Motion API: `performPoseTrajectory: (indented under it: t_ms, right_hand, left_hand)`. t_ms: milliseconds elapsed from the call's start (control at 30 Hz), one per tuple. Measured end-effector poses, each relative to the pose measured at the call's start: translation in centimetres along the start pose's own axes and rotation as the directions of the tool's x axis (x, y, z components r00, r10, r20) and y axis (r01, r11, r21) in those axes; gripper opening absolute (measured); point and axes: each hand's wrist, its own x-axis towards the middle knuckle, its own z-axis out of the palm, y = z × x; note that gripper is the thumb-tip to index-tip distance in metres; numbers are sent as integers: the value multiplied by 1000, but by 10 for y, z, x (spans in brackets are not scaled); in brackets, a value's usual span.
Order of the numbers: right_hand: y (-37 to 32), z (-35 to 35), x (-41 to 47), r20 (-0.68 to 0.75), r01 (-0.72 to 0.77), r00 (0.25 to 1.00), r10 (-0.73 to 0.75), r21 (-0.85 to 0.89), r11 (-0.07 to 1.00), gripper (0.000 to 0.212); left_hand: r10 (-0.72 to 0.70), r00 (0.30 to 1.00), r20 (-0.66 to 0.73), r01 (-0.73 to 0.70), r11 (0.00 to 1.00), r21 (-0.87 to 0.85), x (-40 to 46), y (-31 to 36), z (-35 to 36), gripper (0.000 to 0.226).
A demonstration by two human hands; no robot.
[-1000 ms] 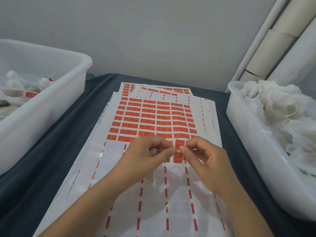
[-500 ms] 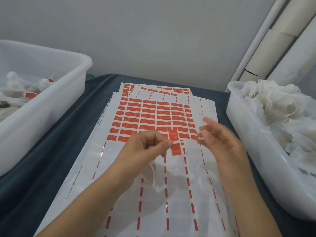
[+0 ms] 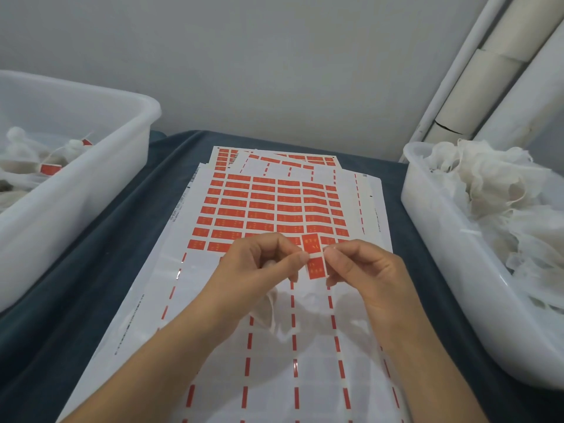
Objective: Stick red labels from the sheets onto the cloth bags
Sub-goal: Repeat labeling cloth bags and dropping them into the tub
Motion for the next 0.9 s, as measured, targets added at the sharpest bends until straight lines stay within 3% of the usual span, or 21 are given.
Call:
performPoseTrajectory:
  t_ms: [233,433,533,600,700,767,900]
  right_hand:
    - [-1,3,-1,-14,15,1000,-16,-9,1000,20]
    - [5,1,1,-118,-3,993,8,41,999,20]
    - [8,1,2,-123,-56,990,69,104,993,23]
    - [10,3,1,-100,-91,990,103,116,989,25]
    - [9,6,0,-68,-98,992,107,119,988,24]
    - [6,6,-1,-53,-66,996,71,81,995,24]
    - [2,5,-2,-55,71,996,-77,-94,993,16]
  left_hand:
    - [26,999,-23,-26,1000,5,-1,1,2,20]
    - [39,999,37,-40,999,21,-1,5,-1,14]
    - [84,995,-51,-79,993,87,0,6,1,29]
    - [259,959,-114,-221,938,266,-2,6,1,37]
    - [598,800,-35,-484,680,550,-6,2,1,26]
    - [647,762,1,-514,605,608,-7,-3,3,30]
    - [644,765,1,-506,600,619,-8,-7,5,30]
